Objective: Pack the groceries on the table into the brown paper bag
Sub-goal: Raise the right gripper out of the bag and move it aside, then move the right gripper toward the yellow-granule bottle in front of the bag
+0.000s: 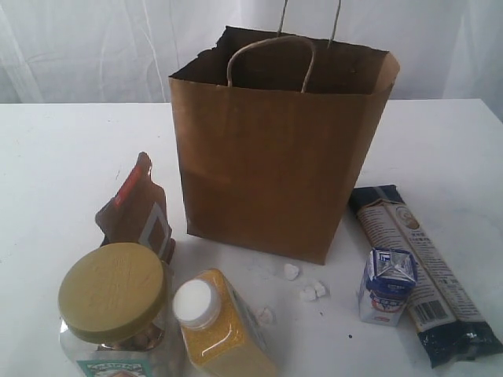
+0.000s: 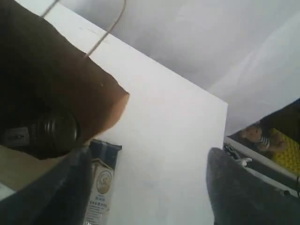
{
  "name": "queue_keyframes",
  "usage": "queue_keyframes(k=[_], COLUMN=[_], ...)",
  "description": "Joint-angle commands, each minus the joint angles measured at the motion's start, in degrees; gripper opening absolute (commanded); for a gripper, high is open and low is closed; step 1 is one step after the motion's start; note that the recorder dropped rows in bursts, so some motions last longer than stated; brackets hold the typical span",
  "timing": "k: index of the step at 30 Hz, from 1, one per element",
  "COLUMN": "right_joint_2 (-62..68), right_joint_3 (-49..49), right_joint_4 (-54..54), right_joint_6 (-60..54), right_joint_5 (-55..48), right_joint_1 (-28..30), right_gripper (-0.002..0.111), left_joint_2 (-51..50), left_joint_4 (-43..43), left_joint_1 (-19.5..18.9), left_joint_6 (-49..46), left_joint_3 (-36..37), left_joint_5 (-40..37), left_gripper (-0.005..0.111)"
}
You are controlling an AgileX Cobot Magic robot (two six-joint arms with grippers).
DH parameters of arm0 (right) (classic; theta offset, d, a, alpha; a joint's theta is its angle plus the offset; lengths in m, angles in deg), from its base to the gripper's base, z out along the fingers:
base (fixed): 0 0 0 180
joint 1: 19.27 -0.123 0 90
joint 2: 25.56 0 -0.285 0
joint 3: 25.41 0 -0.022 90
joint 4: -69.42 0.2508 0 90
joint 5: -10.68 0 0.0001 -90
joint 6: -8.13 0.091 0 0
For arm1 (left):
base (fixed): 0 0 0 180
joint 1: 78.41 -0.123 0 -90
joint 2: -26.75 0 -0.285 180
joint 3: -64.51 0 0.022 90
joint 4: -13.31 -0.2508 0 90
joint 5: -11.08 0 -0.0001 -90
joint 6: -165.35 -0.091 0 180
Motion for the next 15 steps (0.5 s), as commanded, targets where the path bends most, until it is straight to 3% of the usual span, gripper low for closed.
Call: queue_keyframes(k=[1,9,15], right_joint_2=[-1.2,-1.2,-2.4], right_joint_3=[2.9,10.6,18.2], right_joint_4=[2.3,11.2,20.2], right_joint_6=[1.9,1.9,1.9], right_joint_5=[-0.8,-0.8,-0.8], right_joint_1=[0.3,0.3,0.3], right_gripper=[0.044,0.002,0.000], left_joint_2=[0.2,0.2,0.2], left_joint_4=[0.0,0.0,0.0], left_joint_1=[-0.1,-0.1,-0.1], left_joint_6=[0.0,0.0,0.0], left_joint_3=[0.2,0.2,0.2], left_joint_5=[0.2,0.2,0.2], left_gripper=[0.000,0.000,0.000])
